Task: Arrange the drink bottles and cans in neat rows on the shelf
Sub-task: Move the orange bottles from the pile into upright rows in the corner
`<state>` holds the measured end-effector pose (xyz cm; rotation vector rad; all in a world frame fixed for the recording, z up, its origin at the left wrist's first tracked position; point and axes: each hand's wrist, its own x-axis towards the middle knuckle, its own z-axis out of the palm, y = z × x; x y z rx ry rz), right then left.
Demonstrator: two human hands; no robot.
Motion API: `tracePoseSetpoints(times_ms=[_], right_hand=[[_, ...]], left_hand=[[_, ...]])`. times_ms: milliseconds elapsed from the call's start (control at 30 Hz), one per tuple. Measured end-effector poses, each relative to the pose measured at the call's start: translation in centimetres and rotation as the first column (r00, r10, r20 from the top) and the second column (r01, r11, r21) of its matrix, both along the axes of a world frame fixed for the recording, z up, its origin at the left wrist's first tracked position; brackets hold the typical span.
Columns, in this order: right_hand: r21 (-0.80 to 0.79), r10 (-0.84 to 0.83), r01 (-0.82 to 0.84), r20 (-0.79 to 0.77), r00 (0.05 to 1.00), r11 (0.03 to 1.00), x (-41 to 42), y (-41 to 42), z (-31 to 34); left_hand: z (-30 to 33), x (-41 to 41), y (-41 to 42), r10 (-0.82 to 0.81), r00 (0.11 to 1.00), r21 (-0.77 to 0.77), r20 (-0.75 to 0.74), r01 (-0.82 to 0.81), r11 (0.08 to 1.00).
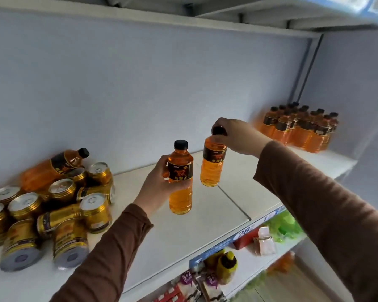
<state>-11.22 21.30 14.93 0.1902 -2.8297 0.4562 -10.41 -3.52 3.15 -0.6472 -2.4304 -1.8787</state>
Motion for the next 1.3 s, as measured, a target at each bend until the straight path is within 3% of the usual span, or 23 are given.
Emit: tracePoseSetpoints(times_ms=[133,267,667,900,1300], right_hand=[[-0.145,-0.096,0.093,-0.014,0.995,0.985,1.4,8.1,-1.5],[-0.325,-0.105,0.077,-0.070,0.992,0.942,2.8,15.9,-2.7],[-0.506,-0.185,0.107,-0.107,0.977,0.856,2.2,37.8,-4.7],[-0.467,-0.204,0.125,-0.124,0.971,0.876,-2.0,46.1,-5.2],[-0.251,-0.157,0.131,-0.085,0.984,0.959,-12.4,53.1,-4.7]], left_hand=[[-0.8,-0.9,8.0,-0.067,0.998,-0.008,-0.007,0.067,0.998],[-1.4,-1.6,16.8,-0.106,0.994,0.000,0.006,0.106,0.994],[-1.7,-3.2,39.8,-0.102,0.995,-0.022,-0.007,0.102,0.995],[-2.6,-7.0,48.1,-0.095,0.995,-0.042,-0.013,0.094,0.995],[-4.4,-16.9,56.8,0.010,1.000,0.002,-0.006,-0.010,1.000]])
